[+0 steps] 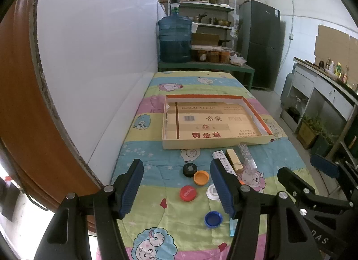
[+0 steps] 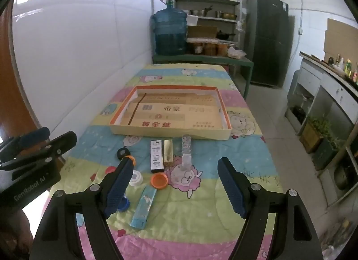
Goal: Organize rigid objects
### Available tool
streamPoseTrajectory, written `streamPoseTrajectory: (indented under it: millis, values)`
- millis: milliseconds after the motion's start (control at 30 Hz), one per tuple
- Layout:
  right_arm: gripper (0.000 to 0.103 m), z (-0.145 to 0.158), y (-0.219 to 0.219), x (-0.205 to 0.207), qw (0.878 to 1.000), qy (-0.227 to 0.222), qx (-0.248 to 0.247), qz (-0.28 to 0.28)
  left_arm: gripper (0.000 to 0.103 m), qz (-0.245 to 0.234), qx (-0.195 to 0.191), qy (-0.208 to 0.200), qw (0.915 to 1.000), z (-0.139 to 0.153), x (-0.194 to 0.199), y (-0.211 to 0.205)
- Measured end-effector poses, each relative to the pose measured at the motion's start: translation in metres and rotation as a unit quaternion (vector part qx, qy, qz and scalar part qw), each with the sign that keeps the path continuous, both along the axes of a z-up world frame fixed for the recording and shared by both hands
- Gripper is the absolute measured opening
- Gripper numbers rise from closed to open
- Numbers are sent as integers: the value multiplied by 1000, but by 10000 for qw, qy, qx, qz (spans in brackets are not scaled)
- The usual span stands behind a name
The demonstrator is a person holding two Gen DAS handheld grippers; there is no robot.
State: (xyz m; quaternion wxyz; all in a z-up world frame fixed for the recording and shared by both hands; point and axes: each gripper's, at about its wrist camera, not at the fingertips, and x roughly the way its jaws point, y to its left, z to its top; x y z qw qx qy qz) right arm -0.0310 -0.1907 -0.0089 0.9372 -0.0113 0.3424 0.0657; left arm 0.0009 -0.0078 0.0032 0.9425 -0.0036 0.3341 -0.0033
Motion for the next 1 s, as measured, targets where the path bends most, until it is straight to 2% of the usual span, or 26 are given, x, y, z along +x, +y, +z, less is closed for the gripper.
streamPoseTrajectory:
  millis: [1000]
  values:
    - [79, -2, 3, 2, 10000, 30, 7, 2, 62, -27, 13, 46, 10000, -5, 3, 0]
